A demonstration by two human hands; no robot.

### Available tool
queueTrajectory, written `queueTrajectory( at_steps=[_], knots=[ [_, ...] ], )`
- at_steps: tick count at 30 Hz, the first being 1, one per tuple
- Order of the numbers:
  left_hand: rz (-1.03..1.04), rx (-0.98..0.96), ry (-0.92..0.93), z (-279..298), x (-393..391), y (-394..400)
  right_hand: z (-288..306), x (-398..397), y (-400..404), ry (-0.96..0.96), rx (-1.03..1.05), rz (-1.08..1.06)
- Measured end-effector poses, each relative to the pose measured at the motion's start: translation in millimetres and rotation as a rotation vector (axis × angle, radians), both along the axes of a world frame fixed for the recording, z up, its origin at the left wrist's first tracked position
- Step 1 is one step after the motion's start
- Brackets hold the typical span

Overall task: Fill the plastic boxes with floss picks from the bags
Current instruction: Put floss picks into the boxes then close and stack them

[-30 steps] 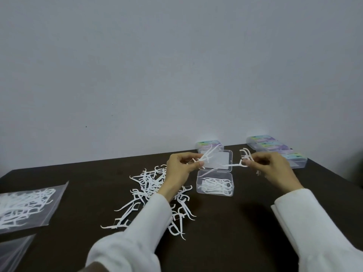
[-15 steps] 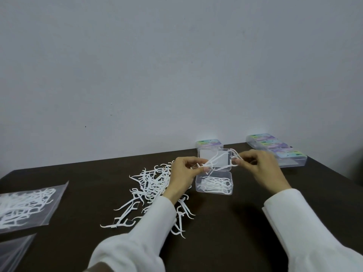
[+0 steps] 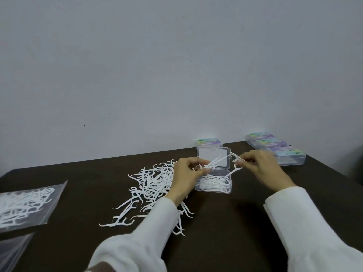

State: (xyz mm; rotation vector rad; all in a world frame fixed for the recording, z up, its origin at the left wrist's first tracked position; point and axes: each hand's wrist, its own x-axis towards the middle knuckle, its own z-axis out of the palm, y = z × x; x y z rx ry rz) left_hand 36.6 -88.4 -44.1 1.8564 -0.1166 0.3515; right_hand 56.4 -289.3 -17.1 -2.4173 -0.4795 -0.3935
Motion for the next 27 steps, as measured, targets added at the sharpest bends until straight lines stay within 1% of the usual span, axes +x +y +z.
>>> queueTrajectory(
  at_steps=[4, 6, 10, 14, 17, 20, 27],
  knots=[
    [0.010, -0.034, -0.005, -1, 0, 0, 1, -2, -1, 0.189, 0.034, 0.059],
    [0.012, -0.031, -0.013, -2, 0, 1, 0, -2, -2, 0.250, 0.039, 0.057],
    [0.008, -0.008, -0.021, -3, 1, 1, 1, -2, -2, 0.274, 0.173, 0.022],
    [-0.023, 0.027, -0.016, -4, 1, 1, 4, -3, -1, 0.306, 0.234, 0.033],
    [-0.053, 0.110, -0.020, -7, 2, 1, 3, -2, 0, 0.286, 0.277, 0.044],
    [-0.075, 0.148, -0.038, -10, 3, 2, 1, -3, 4, 0.212, 0.338, 0.021],
    [-0.080, 0.059, -0.034, -11, 6, 8, -12, 1, 16, 0.061, 0.321, -0.055]
  ],
)
